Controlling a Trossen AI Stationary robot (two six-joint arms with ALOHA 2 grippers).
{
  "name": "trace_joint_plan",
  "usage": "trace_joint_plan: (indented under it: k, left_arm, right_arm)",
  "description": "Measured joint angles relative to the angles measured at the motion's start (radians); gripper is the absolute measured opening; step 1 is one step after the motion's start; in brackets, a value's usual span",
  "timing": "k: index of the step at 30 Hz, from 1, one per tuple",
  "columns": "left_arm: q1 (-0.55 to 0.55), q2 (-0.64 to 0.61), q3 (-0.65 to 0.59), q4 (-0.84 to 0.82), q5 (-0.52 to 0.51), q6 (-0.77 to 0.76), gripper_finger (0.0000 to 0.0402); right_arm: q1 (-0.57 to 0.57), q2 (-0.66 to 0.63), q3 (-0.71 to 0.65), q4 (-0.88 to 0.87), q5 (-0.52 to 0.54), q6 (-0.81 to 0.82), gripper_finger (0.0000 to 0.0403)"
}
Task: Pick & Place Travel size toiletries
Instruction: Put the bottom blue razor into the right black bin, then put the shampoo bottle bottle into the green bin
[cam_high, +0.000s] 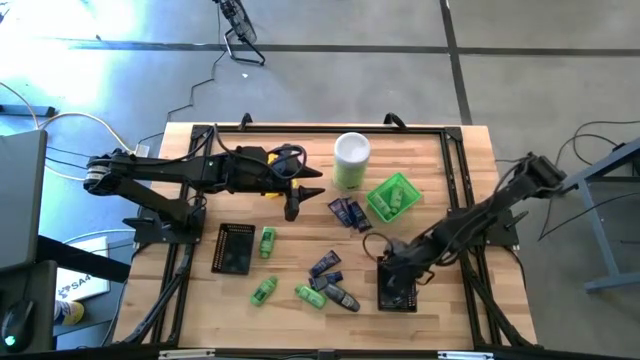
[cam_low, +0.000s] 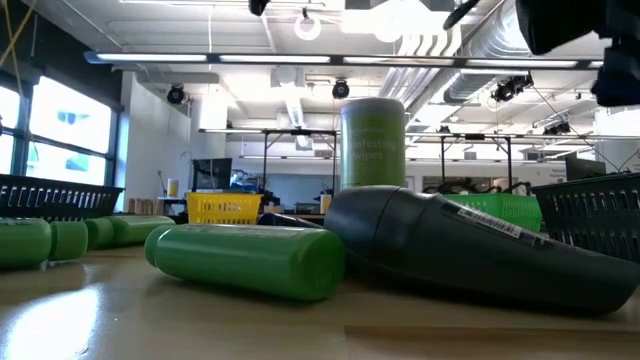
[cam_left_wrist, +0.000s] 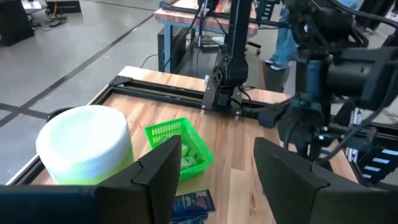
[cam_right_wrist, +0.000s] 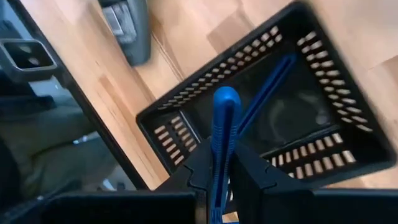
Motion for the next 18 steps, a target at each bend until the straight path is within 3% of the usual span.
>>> trace_joint_plan:
  k: [5,14,18]
  left_arm:
    - [0.0,0.0,0.0,-0.003,0.0,0.0,0.02]
    - [0.0,0.0,0.0,-0.027,0.001,0.0,0.02]
    - [0.0,0.0,0.0,-0.026,0.003,0.0,0.02]
  right_arm:
    - [0.0,0.057,0.0,0.035,-0.014,0.0,0.0039]
    - [-0.002,0.055,0.0,0.03,-0.021,-0.027,0.0141]
    - [-0.029,0.029,0.0,-0.007,-0.055,-0.058,0.0163]
